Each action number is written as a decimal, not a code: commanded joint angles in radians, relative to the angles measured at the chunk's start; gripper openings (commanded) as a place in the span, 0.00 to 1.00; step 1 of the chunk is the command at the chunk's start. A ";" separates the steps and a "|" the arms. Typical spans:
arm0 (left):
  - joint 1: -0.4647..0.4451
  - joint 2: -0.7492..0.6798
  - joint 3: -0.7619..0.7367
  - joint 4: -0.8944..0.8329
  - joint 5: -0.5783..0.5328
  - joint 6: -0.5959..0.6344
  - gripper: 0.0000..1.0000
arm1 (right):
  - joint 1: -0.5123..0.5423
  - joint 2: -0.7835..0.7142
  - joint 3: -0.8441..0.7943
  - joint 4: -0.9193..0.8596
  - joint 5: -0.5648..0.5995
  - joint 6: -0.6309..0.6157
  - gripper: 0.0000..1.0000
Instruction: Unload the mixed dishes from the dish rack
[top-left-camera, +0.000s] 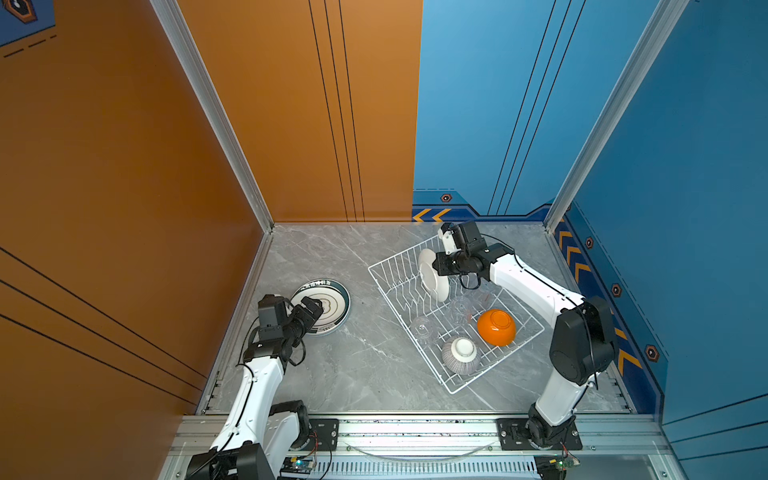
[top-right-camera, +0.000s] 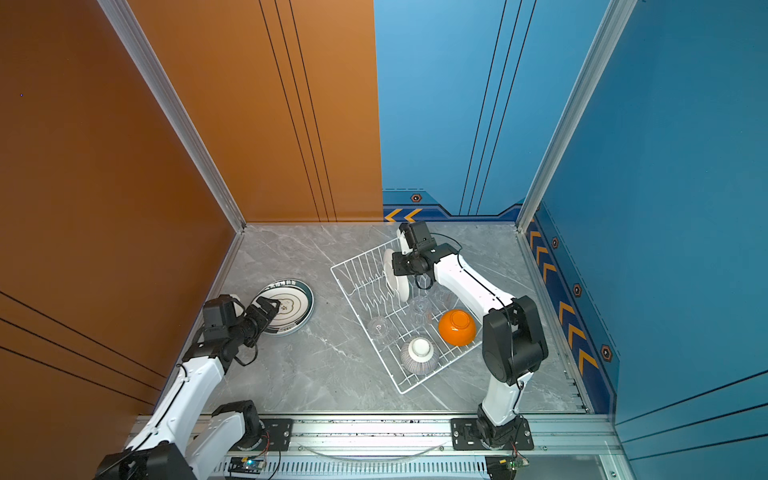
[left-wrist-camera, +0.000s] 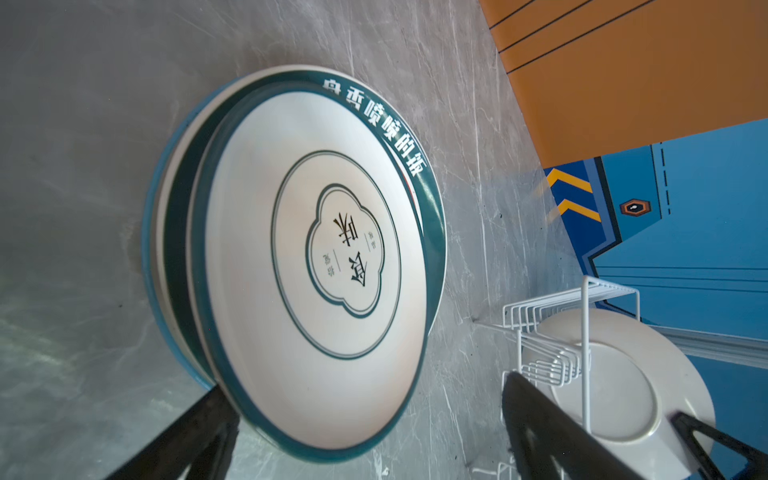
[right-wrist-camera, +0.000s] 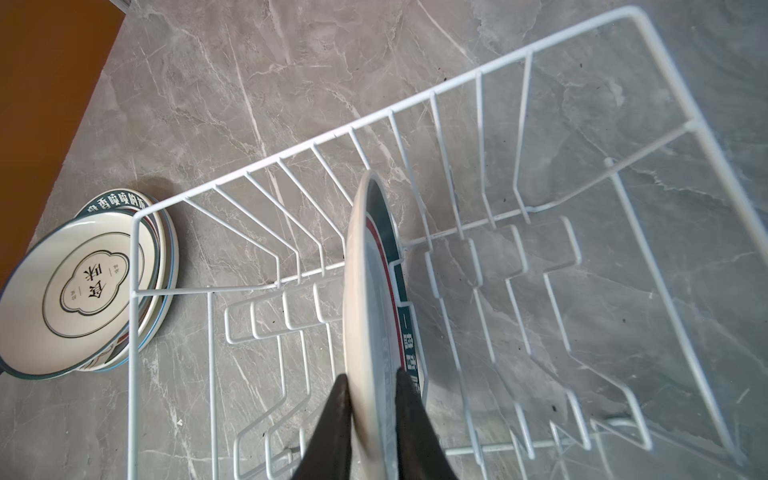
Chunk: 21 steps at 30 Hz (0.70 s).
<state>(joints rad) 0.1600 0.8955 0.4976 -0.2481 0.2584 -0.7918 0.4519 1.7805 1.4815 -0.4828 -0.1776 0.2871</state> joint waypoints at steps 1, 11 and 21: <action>-0.020 -0.044 0.070 -0.157 -0.069 0.089 0.98 | 0.001 0.042 0.023 -0.071 0.069 0.055 0.13; -0.043 -0.077 0.083 -0.224 -0.126 0.124 0.98 | 0.011 0.084 0.081 -0.144 0.106 0.023 0.18; -0.083 -0.081 0.122 -0.216 -0.195 0.141 0.98 | 0.027 0.124 0.158 -0.208 0.178 -0.006 0.15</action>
<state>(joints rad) 0.0853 0.8192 0.5922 -0.4461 0.1070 -0.6758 0.4778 1.8603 1.6215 -0.6025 -0.1020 0.2680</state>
